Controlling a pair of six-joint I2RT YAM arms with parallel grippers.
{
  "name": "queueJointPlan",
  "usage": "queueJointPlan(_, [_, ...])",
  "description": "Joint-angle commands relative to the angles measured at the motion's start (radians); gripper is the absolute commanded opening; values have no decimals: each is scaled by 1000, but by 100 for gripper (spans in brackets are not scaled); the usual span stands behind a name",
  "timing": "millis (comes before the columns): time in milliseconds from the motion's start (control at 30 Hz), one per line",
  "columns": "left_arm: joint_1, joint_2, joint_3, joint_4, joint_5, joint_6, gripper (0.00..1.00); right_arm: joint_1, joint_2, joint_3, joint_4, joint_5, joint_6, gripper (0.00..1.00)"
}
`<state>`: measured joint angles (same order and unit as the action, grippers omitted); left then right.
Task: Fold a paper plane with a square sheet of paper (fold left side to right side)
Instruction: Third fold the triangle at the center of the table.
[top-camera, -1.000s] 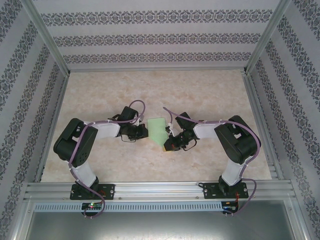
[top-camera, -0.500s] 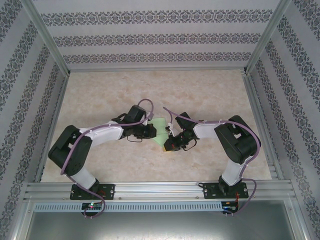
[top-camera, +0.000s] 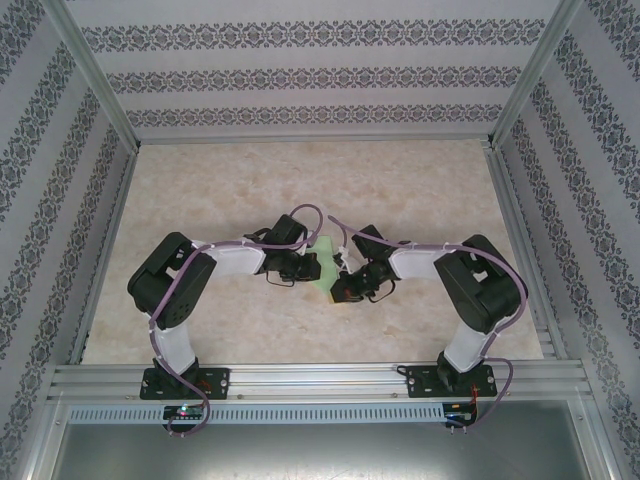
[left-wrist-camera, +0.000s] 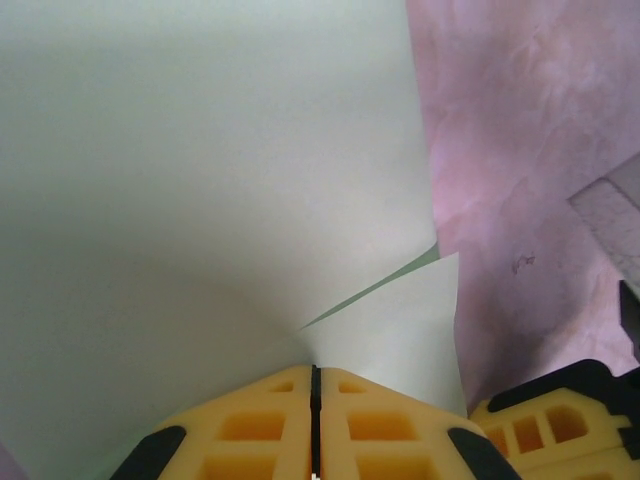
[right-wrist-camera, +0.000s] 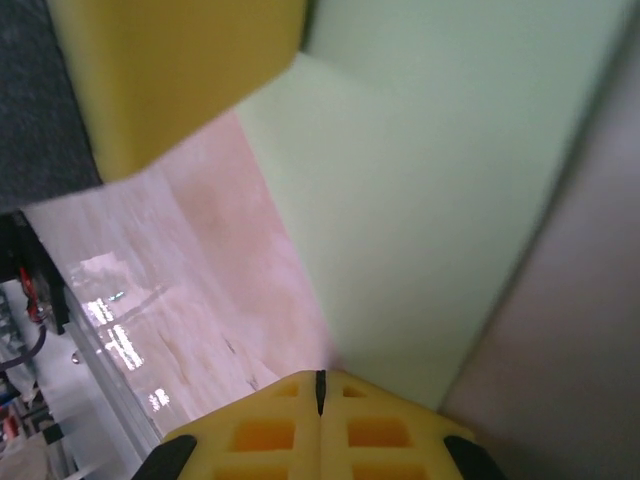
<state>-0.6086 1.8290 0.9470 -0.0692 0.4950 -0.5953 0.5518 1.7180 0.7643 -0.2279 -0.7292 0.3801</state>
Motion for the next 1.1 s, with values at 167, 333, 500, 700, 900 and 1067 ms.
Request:
queueJointPlan(167, [-7,-1,-74,21,-38,-18,10,3,-146,11,-49,10,133,0])
queueJointPlan(333, [-9,1,-71,28,-35,-18,10,33,-73,64,-5,36,197,0])
queueJointPlan(500, [-12,2,-68,26,-38,-18,10,43,-6,76,76,75,264,0])
queueJointPlan(700, [-13,2,-67,20,-41,-14,10,71,48,110,83,80,275,0])
queueJointPlan(900, [-13,3,-67,20,-44,-15,9,71,61,109,100,103,297,0])
queueJointPlan(1067, [-13,3,-67,12,-53,-11,9,71,78,111,87,116,313,0])
